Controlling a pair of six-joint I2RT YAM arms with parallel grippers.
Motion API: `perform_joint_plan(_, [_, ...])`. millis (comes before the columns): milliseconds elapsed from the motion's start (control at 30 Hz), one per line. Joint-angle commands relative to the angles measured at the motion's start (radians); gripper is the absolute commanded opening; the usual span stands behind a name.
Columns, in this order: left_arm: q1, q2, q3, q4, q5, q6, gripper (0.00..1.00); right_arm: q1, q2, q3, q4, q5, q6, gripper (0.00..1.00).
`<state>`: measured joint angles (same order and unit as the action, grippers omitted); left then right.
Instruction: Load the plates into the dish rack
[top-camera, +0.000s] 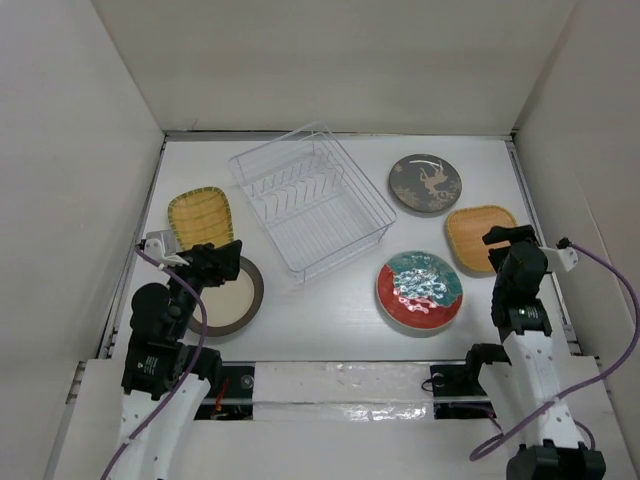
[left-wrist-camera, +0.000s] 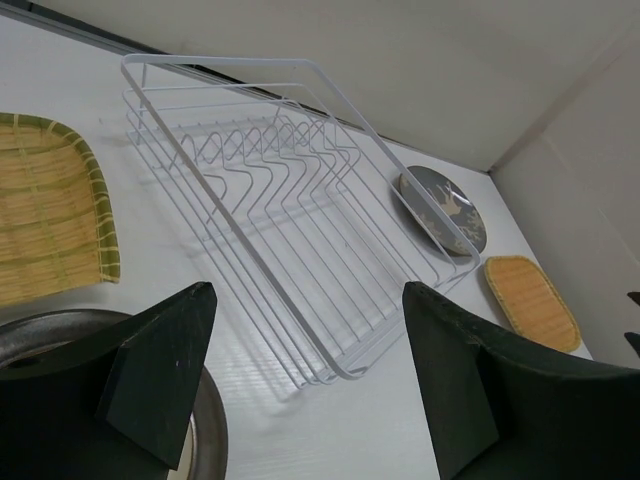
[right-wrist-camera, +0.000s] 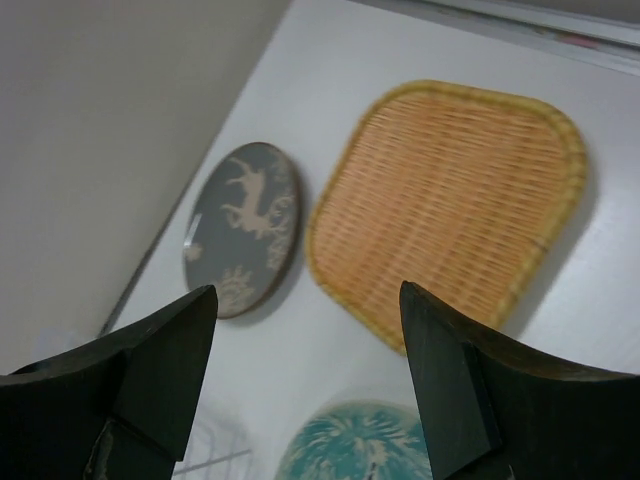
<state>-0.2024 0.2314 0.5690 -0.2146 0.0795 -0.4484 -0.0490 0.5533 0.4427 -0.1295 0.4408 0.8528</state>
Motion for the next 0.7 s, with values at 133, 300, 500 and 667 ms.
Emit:
perform_joint_plan(133, [-0.037, -0.026, 0.008, 0.037, 0.009, 0.013, 0.72, -0.178, 0.146, -0.067, 0.050, -0.094, 0.017, 0.49])
perform_joint_plan(300, [-0.046, -0.030, 0.008, 0.035, 0.014, 0.011, 0.72, -0.227, 0.146, -0.104, 0.088, -0.123, 0.009, 0.00])
perform_joint_plan(500, [-0.046, -0.035, 0.012, 0.031, 0.006, 0.010, 0.70, -0.284, 0.193, -0.122, 0.177, -0.175, 0.023, 0.51])
perform_joint_plan(667, [-0.046, -0.029, 0.012, 0.032, 0.008, 0.010, 0.68, -0.305, 0.351, -0.092, 0.234, -0.269, 0.051, 0.78])
